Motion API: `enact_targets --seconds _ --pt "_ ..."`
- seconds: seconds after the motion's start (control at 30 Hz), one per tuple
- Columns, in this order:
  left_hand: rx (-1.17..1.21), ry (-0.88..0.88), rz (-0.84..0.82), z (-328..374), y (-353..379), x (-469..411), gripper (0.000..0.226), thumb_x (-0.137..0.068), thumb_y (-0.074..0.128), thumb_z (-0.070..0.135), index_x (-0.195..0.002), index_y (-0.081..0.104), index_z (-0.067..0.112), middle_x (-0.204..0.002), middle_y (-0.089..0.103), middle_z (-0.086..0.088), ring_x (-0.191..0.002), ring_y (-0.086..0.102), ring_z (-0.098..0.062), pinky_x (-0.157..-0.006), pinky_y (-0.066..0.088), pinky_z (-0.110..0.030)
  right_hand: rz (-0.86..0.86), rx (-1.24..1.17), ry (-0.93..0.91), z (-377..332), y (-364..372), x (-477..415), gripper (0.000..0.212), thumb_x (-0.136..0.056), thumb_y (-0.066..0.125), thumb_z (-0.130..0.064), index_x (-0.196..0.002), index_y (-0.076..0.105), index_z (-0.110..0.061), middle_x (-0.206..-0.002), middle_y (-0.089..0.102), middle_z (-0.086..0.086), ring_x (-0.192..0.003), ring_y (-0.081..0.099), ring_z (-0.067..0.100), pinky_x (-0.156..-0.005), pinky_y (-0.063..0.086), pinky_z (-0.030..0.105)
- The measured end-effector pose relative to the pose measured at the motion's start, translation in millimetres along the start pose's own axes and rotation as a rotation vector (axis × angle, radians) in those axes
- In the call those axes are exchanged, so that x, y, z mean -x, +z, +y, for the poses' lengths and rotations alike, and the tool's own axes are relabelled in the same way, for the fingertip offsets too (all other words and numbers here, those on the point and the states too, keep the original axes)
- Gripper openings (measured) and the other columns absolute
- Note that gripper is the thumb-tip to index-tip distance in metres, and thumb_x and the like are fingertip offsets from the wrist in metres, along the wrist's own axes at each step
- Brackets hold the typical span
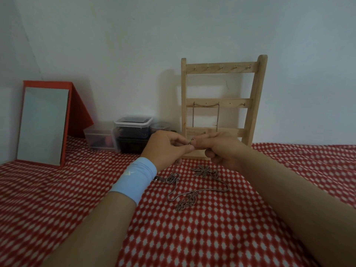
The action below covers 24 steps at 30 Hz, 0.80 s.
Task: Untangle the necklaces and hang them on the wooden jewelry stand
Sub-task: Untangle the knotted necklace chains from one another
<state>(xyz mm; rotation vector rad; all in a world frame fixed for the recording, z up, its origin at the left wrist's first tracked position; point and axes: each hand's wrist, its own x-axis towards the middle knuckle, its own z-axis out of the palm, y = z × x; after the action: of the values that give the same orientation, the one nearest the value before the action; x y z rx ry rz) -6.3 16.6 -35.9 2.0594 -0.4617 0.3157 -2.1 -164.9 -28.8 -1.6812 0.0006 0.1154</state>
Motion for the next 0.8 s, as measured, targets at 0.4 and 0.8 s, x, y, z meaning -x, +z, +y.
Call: enact_targets --seconds 0.4,0.8 --pt "-0.238 0.179 0.002 -3 -5 -2 0.013 -0.090 0.067 0.021 -0.096 0.078 0.018 -0.077 0.070 0.014 -0.056 0.061 0.006 -0.080 0.053 -0.015 -0.040 0.028 -0.092 2 -4 0 0.019 -0.090 0.075 -0.015 -0.107 0.076 -0.008 -0.095 0.080 0.007 -0.048 0.048 0.008 -0.040 0.033 0.018" --pt "-0.280 0.259 -0.050 -3 -11 -7 0.017 -0.092 0.063 0.020 -0.094 0.078 0.012 -0.083 0.074 0.004 -0.067 0.061 0.006 -0.077 0.051 -0.016 -0.102 0.123 -0.096 2 -3 0 0.018 -0.095 0.069 -0.029 -0.098 0.079 -0.014 -0.084 0.078 0.001 -0.049 0.041 0.009 -0.042 0.029 0.020"
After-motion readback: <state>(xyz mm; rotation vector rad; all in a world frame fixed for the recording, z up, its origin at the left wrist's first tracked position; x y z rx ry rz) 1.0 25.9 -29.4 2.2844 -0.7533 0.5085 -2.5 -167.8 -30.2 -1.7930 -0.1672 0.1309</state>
